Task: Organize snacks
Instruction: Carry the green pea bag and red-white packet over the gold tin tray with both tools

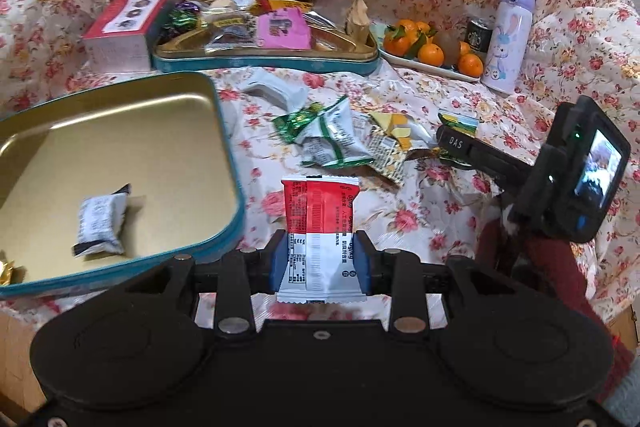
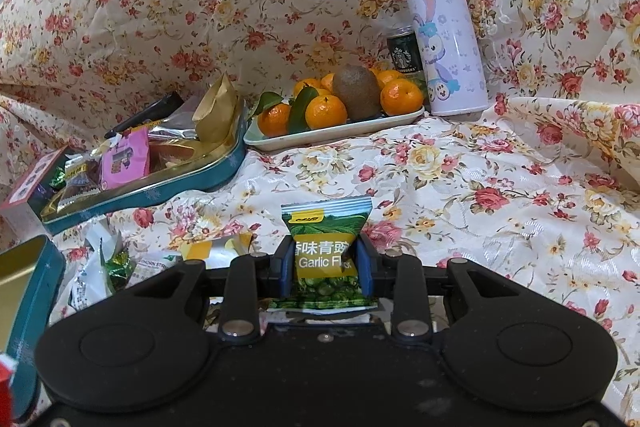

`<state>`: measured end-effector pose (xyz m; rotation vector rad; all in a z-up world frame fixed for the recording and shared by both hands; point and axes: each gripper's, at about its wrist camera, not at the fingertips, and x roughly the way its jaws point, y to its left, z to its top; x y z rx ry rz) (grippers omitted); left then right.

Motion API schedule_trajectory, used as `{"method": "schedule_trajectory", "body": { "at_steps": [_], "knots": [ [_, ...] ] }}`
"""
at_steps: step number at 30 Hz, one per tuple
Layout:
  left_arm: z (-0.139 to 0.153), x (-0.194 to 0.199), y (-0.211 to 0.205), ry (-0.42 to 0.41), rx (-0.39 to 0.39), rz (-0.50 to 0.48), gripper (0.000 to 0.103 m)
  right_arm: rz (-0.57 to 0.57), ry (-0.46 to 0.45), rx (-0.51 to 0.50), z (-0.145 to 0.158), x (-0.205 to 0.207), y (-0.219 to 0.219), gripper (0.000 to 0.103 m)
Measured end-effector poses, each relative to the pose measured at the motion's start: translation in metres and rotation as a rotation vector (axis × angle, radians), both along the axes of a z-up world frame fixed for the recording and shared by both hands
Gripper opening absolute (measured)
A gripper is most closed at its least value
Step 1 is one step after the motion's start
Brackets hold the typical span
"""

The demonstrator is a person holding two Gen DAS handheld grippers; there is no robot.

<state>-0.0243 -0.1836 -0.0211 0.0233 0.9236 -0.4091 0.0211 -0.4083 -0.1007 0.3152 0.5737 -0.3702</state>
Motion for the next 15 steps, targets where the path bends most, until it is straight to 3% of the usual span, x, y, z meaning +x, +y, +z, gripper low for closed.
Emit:
{"method": "schedule_trajectory", "body": {
  "at_steps": [10, 15],
  "knots": [
    [0.004, -0.014, 0.041, -0.015, -0.021, 0.031, 0.043, 0.020, 0.063, -0.046, 0.010, -0.028, 0.018, 0.032],
    [0.005, -0.015, 0.057, -0.024, -0.018, 0.041, 0.043, 0.012, 0.062, 0.044, 0.018, -0.062, 0.025, 0.032]
  ]
}}
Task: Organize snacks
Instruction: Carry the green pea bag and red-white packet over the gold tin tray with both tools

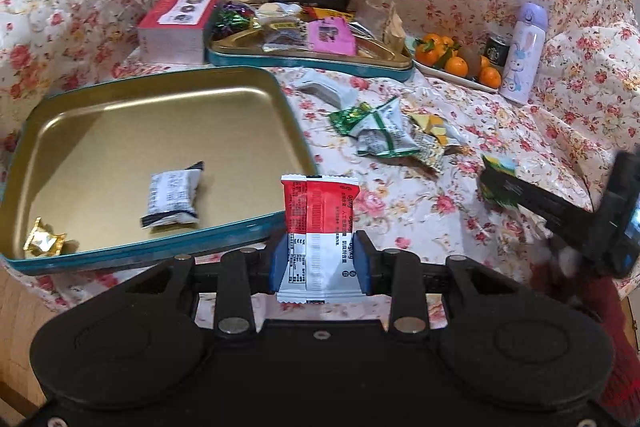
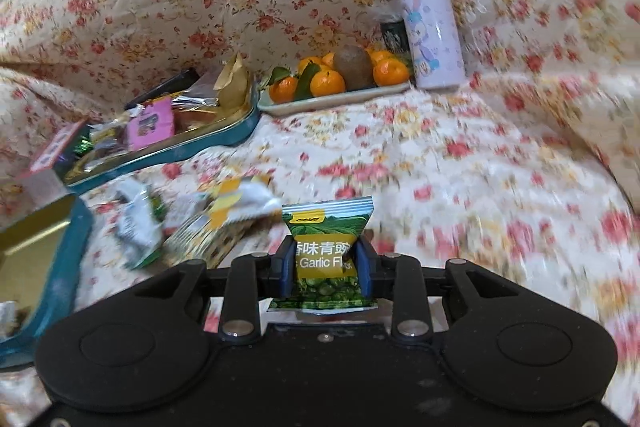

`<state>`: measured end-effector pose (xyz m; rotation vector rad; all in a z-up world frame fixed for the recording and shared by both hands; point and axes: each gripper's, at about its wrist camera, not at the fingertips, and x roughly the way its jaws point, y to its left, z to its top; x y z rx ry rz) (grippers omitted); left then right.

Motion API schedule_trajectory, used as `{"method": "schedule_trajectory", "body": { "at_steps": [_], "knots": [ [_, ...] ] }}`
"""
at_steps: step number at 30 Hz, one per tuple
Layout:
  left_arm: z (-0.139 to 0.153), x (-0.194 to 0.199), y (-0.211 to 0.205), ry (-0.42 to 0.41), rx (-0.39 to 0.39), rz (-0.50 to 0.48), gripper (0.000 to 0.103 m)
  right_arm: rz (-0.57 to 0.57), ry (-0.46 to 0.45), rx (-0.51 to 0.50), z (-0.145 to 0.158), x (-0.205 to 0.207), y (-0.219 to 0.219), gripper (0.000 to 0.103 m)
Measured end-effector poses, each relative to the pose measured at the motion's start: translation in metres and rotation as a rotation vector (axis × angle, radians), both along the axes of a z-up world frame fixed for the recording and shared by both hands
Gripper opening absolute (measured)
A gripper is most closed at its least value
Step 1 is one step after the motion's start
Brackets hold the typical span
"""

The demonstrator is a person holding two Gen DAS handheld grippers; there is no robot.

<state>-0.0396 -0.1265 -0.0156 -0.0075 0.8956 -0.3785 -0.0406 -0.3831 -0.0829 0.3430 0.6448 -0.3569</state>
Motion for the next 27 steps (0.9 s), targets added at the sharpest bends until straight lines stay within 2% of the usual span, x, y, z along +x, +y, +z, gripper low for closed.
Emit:
{"method": "schedule_trajectory", "body": {
  "at_steps": [6, 13, 22, 27],
  "knots": [
    [0.004, 0.005, 0.026, -0.004, 0.006, 0.034, 0.043, -0.004, 0.011, 0.086, 0.004, -0.036, 0.018, 0.032],
    [0.007, 0.017, 0.060, -0.013, 0.018, 0.089, 0.043, 0.063, -0.005, 0.133, 0.021, -0.054, 0.054, 0.032],
    [0.016, 0.043, 0.105, -0.060, 0.035, 0.171, 0.043, 0.213, -0.065, 0.132, 0.060, -0.035, 0.113, 0.032],
    [0.016, 0.056, 0.130, -0.062, 0.003, 0.231, 0.043, 0.293, -0.094, 0.125, 0.079, -0.015, 0.146, 0.032]
  ]
}}
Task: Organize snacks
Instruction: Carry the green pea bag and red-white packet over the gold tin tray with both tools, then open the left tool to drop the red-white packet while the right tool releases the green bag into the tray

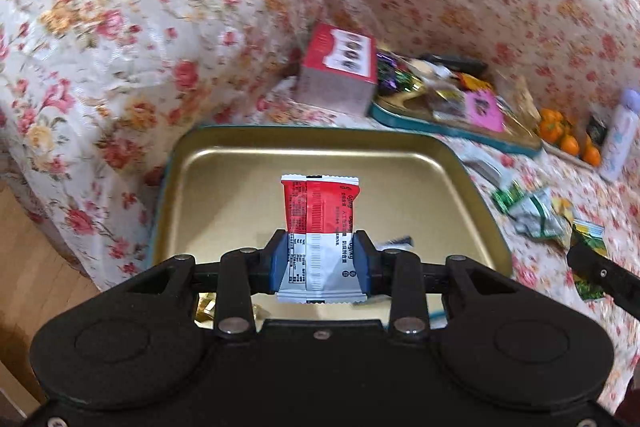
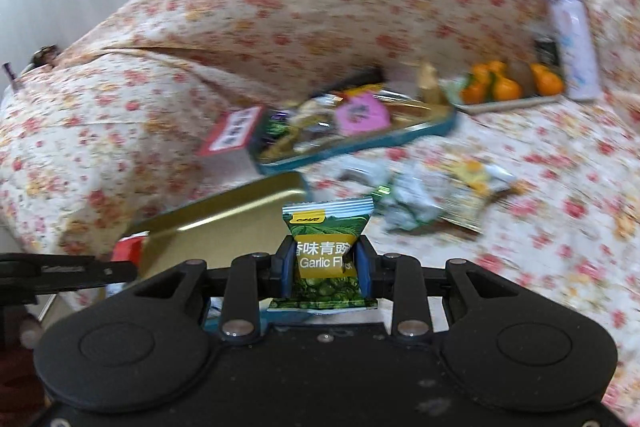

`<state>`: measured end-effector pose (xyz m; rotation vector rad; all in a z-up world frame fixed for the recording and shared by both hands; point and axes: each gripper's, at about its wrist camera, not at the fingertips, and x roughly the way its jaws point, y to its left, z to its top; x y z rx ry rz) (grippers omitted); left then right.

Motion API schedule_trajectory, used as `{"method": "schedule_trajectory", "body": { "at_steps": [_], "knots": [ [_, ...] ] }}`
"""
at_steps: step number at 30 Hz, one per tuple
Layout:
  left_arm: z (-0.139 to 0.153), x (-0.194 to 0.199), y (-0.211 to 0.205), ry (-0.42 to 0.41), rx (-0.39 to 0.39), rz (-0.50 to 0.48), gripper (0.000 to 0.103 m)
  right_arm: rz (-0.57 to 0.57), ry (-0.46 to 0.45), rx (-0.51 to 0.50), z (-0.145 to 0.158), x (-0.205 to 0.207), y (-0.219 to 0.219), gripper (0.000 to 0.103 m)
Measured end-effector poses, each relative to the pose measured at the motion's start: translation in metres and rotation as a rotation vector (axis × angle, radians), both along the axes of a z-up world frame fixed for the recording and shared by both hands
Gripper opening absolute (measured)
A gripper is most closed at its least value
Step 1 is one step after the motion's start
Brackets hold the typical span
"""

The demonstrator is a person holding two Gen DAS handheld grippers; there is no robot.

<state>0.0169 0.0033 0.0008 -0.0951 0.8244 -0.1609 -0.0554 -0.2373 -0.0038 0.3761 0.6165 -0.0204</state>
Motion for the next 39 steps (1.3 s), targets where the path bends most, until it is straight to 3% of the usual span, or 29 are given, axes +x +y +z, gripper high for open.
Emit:
{"method": "schedule_trajectory", "body": {
  "at_steps": [7, 18, 29, 39],
  "knots": [
    [-0.011, 0.017, 0.024, 0.034, -0.019, 0.060, 0.043, 0.099, -0.014, -0.006, 0.007, 0.032, 0.049, 0.032],
    [-0.024, 0.034, 0.046, 0.062, -0.039, 0.122, 0.043, 0.242, 0.044, -0.046, -0.016, 0.068, 0.117, 0.032],
    [-0.034, 0.045, 0.050, 0.116, -0.041, 0.126, 0.044, 0.258, 0.060, -0.067, -0.027, 0.094, 0.138, 0.032],
    [-0.031, 0.044, 0.051, 0.115, -0.028, 0.130, 0.042, 0.259, 0.076, -0.075, -0.033, 0.106, 0.141, 0.032]
  ]
}}
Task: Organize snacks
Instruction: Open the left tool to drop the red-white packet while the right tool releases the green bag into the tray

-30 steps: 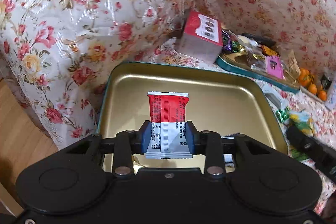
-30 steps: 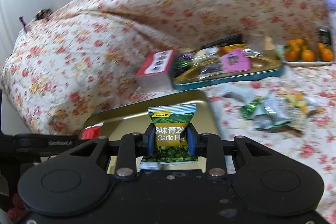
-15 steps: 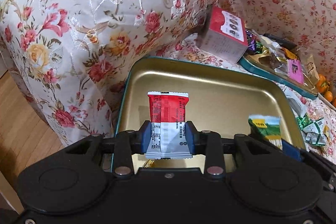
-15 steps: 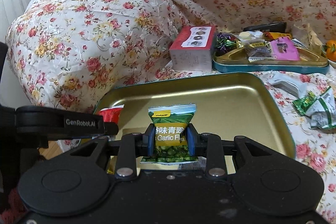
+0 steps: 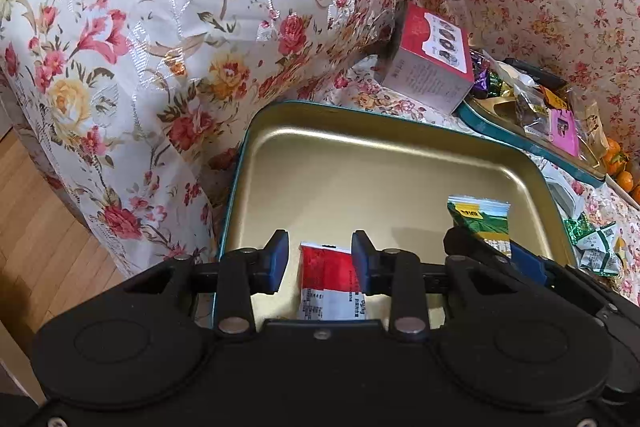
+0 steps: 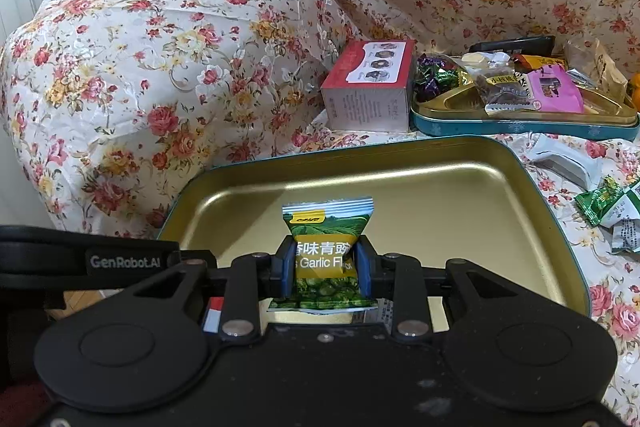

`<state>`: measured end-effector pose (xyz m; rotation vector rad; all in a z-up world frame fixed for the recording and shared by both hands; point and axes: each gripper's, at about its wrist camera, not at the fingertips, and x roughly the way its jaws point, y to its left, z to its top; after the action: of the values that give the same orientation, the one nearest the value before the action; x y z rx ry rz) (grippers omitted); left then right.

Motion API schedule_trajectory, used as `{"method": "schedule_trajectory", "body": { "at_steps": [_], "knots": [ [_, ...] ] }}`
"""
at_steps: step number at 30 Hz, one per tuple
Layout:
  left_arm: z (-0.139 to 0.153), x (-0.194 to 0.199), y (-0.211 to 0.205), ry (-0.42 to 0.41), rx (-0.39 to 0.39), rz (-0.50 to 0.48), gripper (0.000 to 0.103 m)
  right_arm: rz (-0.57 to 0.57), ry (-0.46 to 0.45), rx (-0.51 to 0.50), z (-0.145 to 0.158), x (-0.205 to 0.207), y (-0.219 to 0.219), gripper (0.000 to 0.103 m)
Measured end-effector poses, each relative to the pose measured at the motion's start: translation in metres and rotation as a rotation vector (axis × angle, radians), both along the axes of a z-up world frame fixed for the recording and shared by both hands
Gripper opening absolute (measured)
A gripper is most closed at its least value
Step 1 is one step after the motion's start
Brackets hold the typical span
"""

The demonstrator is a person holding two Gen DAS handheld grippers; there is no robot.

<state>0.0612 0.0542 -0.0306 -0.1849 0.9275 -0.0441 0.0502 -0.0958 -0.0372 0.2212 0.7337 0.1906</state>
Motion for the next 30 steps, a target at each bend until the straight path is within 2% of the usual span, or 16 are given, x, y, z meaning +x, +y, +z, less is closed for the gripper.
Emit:
{"method": "schedule_trajectory", "body": {
  "at_steps": [9, 18, 30],
  "knots": [
    [-0.002, 0.000, -0.002, 0.030, 0.018, 0.009, 0.042, -0.020, 0.028, -0.040, -0.003, 0.012, 0.005, 0.032],
    [-0.004, 0.002, -0.001, 0.051, 0.021, 0.016, 0.043, -0.052, 0.114, -0.043, -0.012, 0.033, 0.001, 0.033],
    [-0.001, 0.000, -0.002, 0.047, 0.027, 0.007, 0.043, -0.054, 0.068, -0.007, -0.009, 0.028, 0.001, 0.038]
  ]
}}
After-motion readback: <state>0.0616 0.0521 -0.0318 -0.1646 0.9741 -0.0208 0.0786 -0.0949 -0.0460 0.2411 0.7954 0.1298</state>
